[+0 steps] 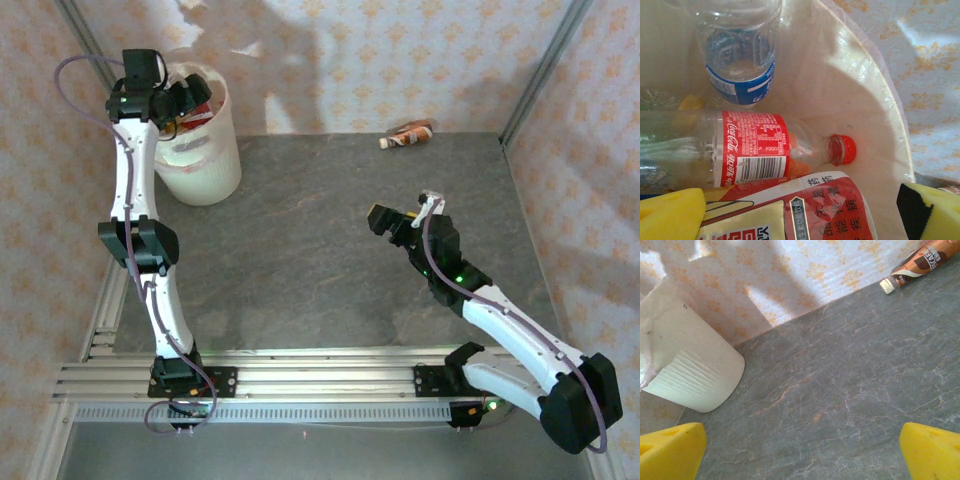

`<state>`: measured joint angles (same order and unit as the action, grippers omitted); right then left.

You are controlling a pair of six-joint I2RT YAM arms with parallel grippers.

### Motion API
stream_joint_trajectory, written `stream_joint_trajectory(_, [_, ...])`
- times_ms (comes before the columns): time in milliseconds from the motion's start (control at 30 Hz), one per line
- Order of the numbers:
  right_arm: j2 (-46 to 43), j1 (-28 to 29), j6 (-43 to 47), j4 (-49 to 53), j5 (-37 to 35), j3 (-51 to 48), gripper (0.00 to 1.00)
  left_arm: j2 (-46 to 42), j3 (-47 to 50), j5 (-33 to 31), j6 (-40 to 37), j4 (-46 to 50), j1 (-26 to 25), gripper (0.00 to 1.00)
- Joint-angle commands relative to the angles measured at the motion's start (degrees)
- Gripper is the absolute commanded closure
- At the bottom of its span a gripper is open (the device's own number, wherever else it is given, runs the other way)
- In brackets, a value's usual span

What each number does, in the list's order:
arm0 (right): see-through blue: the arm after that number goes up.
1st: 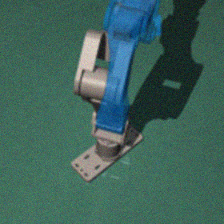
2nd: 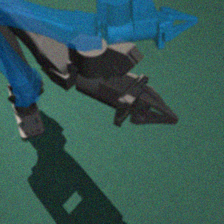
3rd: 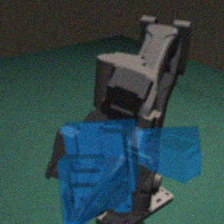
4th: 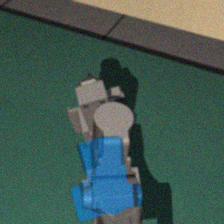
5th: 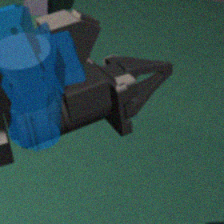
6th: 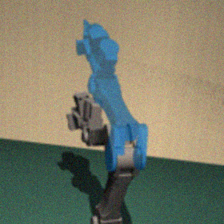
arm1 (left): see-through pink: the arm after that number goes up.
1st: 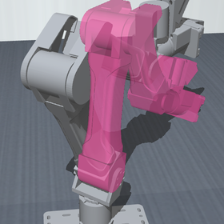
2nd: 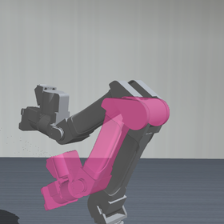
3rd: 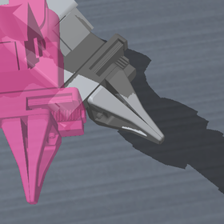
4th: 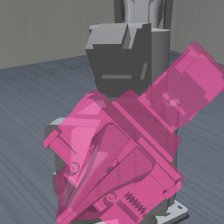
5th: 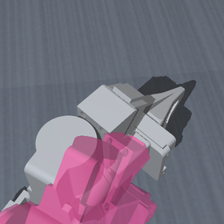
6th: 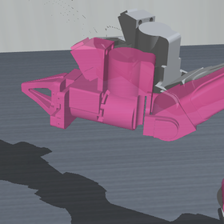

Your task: Put the plastic bottles in the bin

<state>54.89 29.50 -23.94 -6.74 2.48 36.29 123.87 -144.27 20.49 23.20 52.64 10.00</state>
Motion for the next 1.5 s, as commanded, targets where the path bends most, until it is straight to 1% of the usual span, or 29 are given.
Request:
stream_joint_trajectory(0, [-1.3, 0.2, -0.6, 1.8, -2.9, 0.1, 0.01, -2.6, 0.1, 6.6, 3.2, 0.6, -0.8, 0.00])
stream_joint_trajectory(67, [-1.4, 0.1, -1.2, 2.3, -4.5, 0.3, 0.01, -3.5, -2.1, 6.1, 2.0, 0.9, -2.2, 0.00])
stream_joint_trajectory(100, [-1.5, -0.1, -1.3, 2.4, -4.8, 0.4, 0.01, -4.0, -3.1, 4.8, 1.4, 1.4, -3.0, 0.00])
stream_joint_trajectory(200, [-1.2, -1.6, -1.5, 4.2, -3.8, 1.7, 0.01, -6.6, -2.5, 1.9, 0.1, 1.1, -5.0, 0.00])
stream_joint_trajectory(267, [-0.6, -3.5, -1.3, 6.9, -2.6, 3.6, 0.01, -8.6, -1.4, -0.5, -0.3, 0.9, -6.3, 0.00])
stream_joint_trajectory(400, [0.7, -9.3, -0.1, 10.5, 1.4, 7.2, 0.01, -13.9, 1.7, -8.5, 0.0, 0.1, -10.8, 0.00])
stream_joint_trajectory(567, [4.9, -15.0, 4.0, 12.0, 4.8, 11.4, 0.01, -21.5, 9.5, -15.5, -1.7, -5.9, -19.6, 0.00])
stream_joint_trajectory(667, [9.2, -18.8, 5.3, 12.4, 9.6, 14.8, 0.01, -24.2, 15.8, -15.7, -1.1, -11.4, -25.3, 0.00])
stream_joint_trajectory(800, [15.6, -23.2, 6.3, 12.7, 14.1, 19.5, 0.01, -24.4, 22.2, -16.7, 0.1, -16.5, -33.0, 0.00])
stream_joint_trajectory(900, [19.9, -26.5, 7.1, 13.1, 17.7, 23.3, 0.01, -22.3, 25.2, -18.4, 0.9, -19.5, -37.5, 0.00])
stream_joint_trajectory(967, [23.0, -28.8, 7.1, 13.9, 19.5, 26.3, 0.01, -19.4, 24.4, -19.2, 3.1, -18.8, -39.2, 0.00])
stream_joint_trajectory(1033, [26.5, -31.0, 7.1, 15.1, 21.5, 30.1, 0.01, -15.8, 23.2, -18.1, 6.1, -18.7, -40.1, 0.00])
stream_joint_trajectory(1067, [28.2, -31.9, 7.3, 15.6, 22.2, 31.7, 0.01, -14.8, 22.8, -17.9, 7.0, -18.9, -40.4, 0.00])
stream_joint_trajectory(1100, [30.2, -32.8, 7.6, 16.6, 22.7, 33.8, 0.01, -12.0, 22.4, -17.7, 9.1, -19.5, -40.7, 0.00])
stream_joint_trajectory(1200, [36.3, -34.7, 7.8, 18.4, 20.8, 39.1, 0.01, -7.0, 20.6, -17.6, 12.7, -20.8, -40.9, 0.00])
stream_joint_trajectory(1233, [38.3, -35.4, 7.3, 17.9, 19.7, 40.5, 0.01, -5.1, 19.7, -17.9, 13.9, -21.1, -41.0, 0.00])
stream_joint_trajectory(1367, [46.1, -38.0, 3.9, 14.3, 19.8, 45.7, 0.01, 1.3, 17.0, -20.0, 17.9, -23.9, -41.0, 0.00])
stream_joint_trajectory(1467, [51.6, -39.5, 0.1, 10.3, 21.9, 49.1, 0.01, 5.8, 15.8, -21.9, 21.4, -28.2, -41.0, 0.00])
